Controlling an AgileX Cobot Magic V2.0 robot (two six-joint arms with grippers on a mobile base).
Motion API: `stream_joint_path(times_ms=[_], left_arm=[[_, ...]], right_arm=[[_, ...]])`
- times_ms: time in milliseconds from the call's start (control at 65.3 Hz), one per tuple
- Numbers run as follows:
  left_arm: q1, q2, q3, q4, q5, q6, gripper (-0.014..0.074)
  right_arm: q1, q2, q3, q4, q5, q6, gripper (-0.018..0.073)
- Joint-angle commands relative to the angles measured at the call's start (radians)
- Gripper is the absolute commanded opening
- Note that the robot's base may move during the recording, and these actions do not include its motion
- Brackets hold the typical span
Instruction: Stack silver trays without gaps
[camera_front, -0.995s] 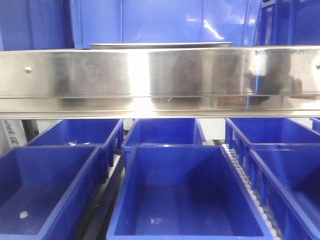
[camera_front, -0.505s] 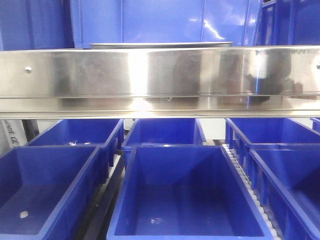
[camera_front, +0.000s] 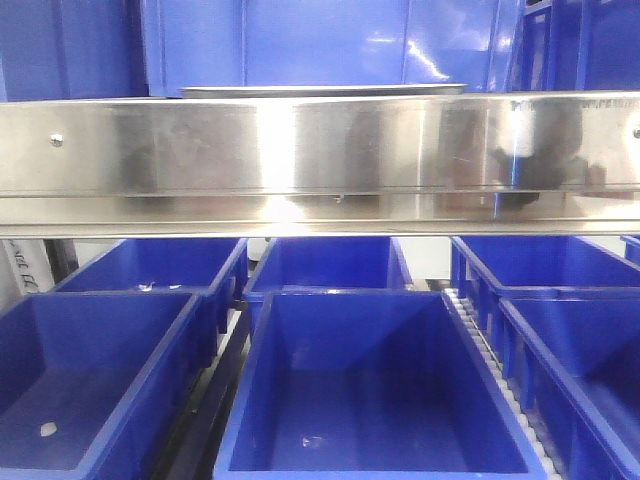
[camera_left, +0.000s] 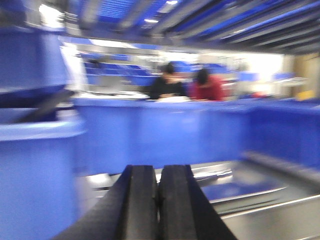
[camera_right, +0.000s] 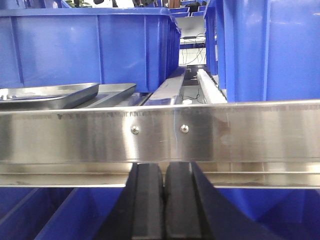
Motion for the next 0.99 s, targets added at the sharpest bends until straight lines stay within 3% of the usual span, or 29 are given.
stream_joint_path(times_ms=[0,153,306,413,474,520,780,979], left_arm=[[0.066,-0.058,0.068,-0.08,-0.009,0.116,-0.0009],[0.153,-0.177,0.191,-0.08,0.025,0.116,-0.0009],[0.195,-0.289,0.272,-0.08,0.109,0.116,-0.0009],[0.215,-0.311,0.329,-0.08,0.094,0.116,-0.0009],[0.225,-0.311,0.33,-0.08,0.047,0.116,-0.0009],[0.233,-0.311,0.33,-0.08,0.098,0.116,-0.0009],[0.295,-0.311,0.33,-0.087,0.1,0.066,-0.0009],[0.291,-0.311,0.33,-0.087,0.102,0.055,-0.0009]], right_arm=[[-0.004,-0.005,-0.001,0.002,-0.012,-0.007,-0.0078],[-0.004,-0.005,-0.001,0.002,-0.012,-0.007,-0.0078],[-0.004,-0.005,-0.001,0.002,-0.012,-0.007,-0.0078],[-0.004,-0.005,-0.001,0.002,-0.012,-0.007,-0.0078],[-0.004,-0.005,-0.001,0.002,-0.012,-0.007,-0.0078],[-0.004,-0.005,-0.001,0.002,-0.012,-0.007,-0.0078],[-0.004,-0.005,-0.001,0.002,-0.012,-0.007,-0.0078],[-0.004,-0.005,-0.001,0.002,-0.012,-0.007,-0.0078]])
